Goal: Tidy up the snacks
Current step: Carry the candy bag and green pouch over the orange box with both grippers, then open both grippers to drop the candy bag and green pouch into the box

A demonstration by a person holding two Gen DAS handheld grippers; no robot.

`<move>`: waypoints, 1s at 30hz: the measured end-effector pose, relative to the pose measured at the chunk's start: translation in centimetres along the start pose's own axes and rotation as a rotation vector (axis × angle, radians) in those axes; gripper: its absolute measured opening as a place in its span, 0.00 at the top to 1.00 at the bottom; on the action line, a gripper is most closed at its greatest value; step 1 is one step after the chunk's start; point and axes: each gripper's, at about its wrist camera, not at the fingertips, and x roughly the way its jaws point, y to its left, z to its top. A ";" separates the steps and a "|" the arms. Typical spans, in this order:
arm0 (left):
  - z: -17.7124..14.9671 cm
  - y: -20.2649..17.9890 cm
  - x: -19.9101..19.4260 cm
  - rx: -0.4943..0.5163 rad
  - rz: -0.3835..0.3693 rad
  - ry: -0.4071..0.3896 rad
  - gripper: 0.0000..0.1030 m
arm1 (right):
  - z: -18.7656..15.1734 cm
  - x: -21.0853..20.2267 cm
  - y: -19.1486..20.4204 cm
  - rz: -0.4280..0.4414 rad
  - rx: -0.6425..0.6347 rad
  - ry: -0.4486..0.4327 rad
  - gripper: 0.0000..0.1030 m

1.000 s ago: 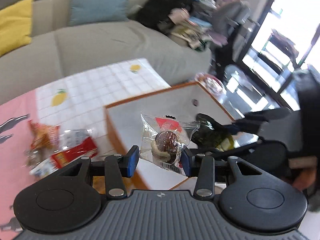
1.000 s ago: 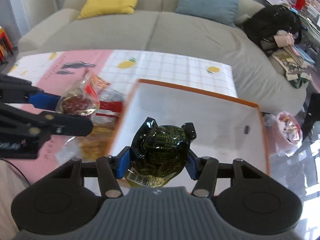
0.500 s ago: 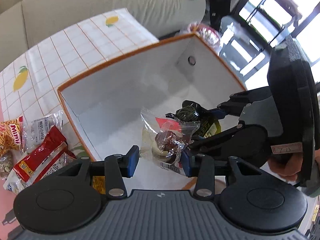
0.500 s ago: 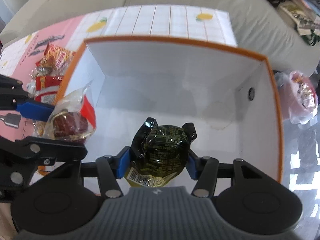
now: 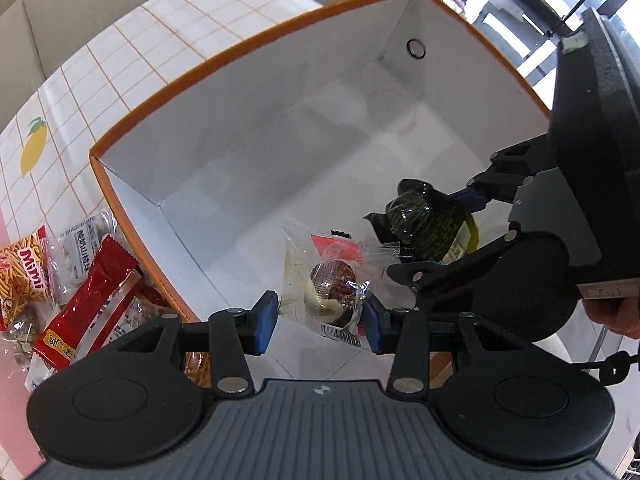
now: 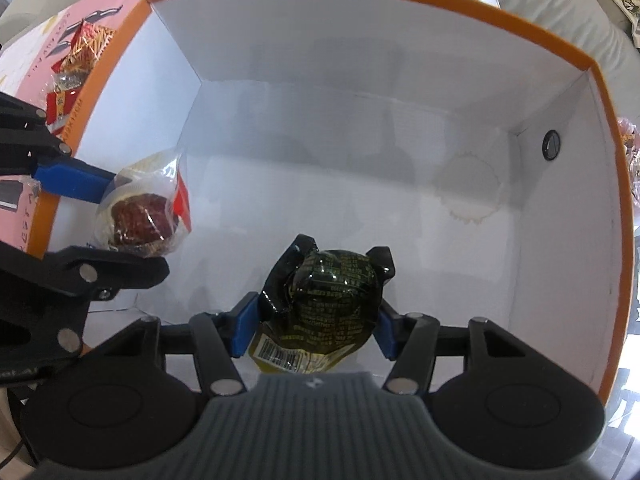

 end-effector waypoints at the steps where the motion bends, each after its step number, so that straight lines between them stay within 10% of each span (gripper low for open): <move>1: 0.0 0.0 0.1 -0.003 0.003 0.009 0.51 | 0.0 0.1 0.0 0.001 0.003 0.003 0.44; 21: 0.2 -0.8 -0.3 0.021 0.080 0.012 0.36 | 1.0 1.6 0.1 -0.017 0.018 0.030 0.39; 30: -1.2 -1.0 -3.3 0.027 0.068 -0.063 0.30 | 0.6 -0.5 0.6 -0.069 0.031 -0.012 0.21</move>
